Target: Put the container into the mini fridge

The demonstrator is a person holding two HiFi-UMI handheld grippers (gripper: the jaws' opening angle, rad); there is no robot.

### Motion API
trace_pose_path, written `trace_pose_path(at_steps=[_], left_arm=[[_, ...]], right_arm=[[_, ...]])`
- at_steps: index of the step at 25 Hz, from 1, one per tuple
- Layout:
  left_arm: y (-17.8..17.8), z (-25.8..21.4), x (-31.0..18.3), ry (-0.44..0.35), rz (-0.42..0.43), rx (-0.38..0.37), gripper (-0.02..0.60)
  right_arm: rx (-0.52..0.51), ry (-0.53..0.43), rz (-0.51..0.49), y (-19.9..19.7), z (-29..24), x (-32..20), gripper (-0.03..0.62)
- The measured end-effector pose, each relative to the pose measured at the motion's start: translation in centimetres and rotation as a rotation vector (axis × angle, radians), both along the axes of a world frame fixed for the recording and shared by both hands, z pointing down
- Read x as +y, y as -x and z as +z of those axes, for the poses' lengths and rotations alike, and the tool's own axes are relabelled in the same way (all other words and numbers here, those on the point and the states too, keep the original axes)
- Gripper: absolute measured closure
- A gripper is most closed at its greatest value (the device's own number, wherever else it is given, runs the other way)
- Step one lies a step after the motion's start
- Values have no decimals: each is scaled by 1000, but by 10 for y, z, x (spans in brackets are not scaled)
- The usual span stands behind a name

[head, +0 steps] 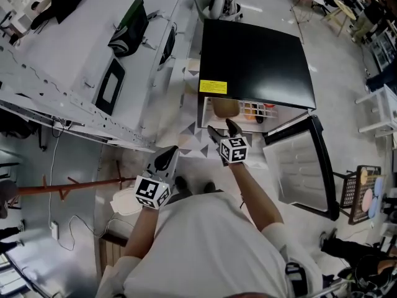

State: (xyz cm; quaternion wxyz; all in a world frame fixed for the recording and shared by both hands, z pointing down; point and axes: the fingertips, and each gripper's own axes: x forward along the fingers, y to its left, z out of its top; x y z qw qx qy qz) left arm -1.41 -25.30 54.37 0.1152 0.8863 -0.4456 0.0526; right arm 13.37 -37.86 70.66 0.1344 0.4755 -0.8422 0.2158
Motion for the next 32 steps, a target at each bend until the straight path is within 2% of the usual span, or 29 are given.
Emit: trace_pose_path(at_steps=[11,20,26,32], left_arm=[[-4,11,11,32,-24,1,577],[-14,19,24,46,-43,-5,577],[-31,15,36,47,-44,20,577],[-45,7,54,29,-34,23,577]], right_arm=[[135,-27,-139,19,7,-14,215],[75,-67,-158,18,-26,18,224],[36,-120,-139,-8,-71,47,288],[77,-172,-133,-28,-106,76,383]])
